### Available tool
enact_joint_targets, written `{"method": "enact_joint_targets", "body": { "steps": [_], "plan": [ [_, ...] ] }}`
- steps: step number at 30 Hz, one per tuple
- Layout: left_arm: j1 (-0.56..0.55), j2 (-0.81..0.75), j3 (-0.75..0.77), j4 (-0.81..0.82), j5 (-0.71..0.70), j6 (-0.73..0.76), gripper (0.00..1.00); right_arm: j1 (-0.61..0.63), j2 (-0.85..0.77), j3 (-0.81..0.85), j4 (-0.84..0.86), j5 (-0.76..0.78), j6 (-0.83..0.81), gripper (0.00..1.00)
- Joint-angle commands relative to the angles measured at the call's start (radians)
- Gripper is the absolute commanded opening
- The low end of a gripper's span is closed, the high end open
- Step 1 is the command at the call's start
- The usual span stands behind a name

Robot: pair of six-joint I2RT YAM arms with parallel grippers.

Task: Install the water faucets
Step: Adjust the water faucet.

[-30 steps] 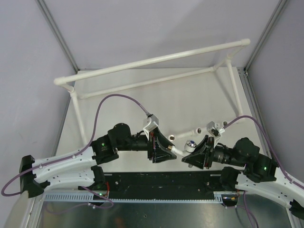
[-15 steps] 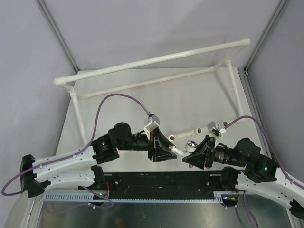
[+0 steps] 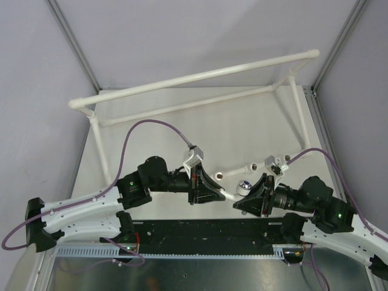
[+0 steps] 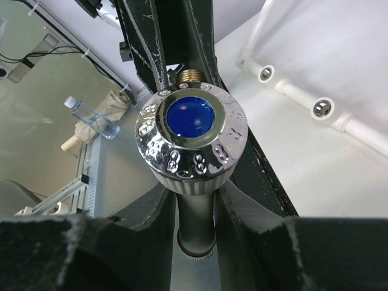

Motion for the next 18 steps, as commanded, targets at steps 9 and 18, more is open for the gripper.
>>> {"method": "enact_joint_targets", "body": {
  "steps": [9, 18],
  "plan": [
    [-0.007, -0.012, 0.035, 0.044, 0.015, -0.045, 0.00, -0.001, -0.036, 0.020, 0.110, 0.083, 0.041, 0.52],
    [-0.007, -0.071, 0.018, 0.078, -0.047, -0.083, 0.00, -0.002, -0.045, -0.032, 0.202, 0.084, 0.129, 0.71]
  ]
}}
